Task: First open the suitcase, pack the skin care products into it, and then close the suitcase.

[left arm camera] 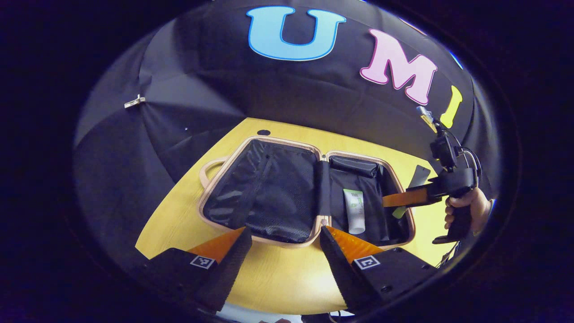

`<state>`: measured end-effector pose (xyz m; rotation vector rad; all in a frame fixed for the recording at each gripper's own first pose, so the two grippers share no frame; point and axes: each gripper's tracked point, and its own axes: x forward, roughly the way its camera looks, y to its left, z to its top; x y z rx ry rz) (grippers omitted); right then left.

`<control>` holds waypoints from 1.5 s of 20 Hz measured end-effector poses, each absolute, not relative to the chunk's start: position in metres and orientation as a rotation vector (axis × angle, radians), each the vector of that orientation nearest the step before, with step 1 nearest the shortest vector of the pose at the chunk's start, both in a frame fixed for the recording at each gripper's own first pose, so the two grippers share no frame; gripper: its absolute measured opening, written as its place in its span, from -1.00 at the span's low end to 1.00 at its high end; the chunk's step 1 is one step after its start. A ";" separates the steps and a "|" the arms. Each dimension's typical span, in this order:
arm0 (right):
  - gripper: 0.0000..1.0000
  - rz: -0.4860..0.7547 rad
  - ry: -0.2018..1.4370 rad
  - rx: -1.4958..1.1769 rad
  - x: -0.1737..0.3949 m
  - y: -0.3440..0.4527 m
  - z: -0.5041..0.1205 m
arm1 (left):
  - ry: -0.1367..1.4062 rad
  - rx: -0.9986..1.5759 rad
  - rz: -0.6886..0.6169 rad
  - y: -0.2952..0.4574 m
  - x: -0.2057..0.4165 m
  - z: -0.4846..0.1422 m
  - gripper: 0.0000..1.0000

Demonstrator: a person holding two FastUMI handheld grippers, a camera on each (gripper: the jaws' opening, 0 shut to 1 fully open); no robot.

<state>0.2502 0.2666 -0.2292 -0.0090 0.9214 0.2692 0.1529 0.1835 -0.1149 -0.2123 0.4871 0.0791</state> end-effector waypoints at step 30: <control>0.95 -0.032 0.481 -0.033 0.140 0.068 -0.101 | 0.581 -0.710 0.299 0.414 0.310 -0.168 0.88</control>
